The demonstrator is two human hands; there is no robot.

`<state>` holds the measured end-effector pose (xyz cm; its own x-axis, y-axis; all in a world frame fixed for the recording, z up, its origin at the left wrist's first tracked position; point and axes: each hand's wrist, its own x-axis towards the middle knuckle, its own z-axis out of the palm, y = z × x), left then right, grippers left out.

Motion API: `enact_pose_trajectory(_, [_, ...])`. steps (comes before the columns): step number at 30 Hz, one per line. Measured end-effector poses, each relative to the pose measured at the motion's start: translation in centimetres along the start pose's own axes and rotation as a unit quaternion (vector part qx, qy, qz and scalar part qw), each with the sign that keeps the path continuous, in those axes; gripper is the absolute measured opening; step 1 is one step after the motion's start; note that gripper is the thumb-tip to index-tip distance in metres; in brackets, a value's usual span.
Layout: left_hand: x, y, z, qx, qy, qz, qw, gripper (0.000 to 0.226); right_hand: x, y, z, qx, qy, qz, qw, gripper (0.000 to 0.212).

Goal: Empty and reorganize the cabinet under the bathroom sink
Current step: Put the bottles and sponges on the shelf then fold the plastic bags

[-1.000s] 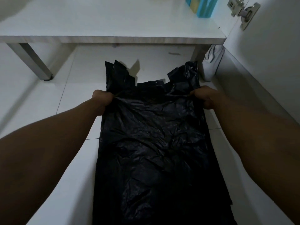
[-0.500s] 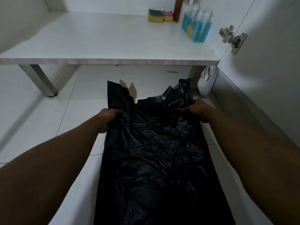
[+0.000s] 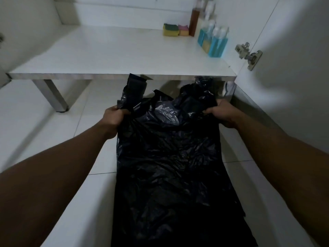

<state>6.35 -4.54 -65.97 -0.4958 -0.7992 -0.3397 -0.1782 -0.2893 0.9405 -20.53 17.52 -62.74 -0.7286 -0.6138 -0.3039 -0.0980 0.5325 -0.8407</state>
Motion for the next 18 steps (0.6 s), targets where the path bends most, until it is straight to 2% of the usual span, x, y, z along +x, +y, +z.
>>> enact_pose_trajectory(5, [-3.9, 1.2, -1.3, 0.047, -0.051, 0.003, 0.998, 0.019, -2.3, -1.2, -0.8, -0.040, -0.010, -0.033, 0.999, 0.025])
enact_pose_trajectory(12, [-9.1, 1.1, -2.7, 0.113, -0.027, 0.016, 0.993, 0.017, -7.5, -0.9, -2.0, -0.119, -0.031, -0.056, 0.991, 0.021])
enact_pose_trajectory(15, [-11.4, 0.3, -3.0, 0.128, -0.034, 0.031, 0.991, 0.015, -11.0, -0.1, -1.8, -0.148, -0.005, -0.141, 0.979, 0.027])
enact_pose_trajectory(17, [-12.5, -0.5, -3.4, 0.142, -0.039, 0.046, 0.988, 0.017, -13.3, 0.7, -1.2, -0.201, -0.006, -0.233, 0.951, 0.034])
enact_pose_trajectory(18, [-13.1, -0.9, -3.6, 0.153, -0.044, 0.054, 0.986, 0.019, -14.0, 1.5, -0.9, -0.228, -0.013, -0.284, 0.931, 0.027])
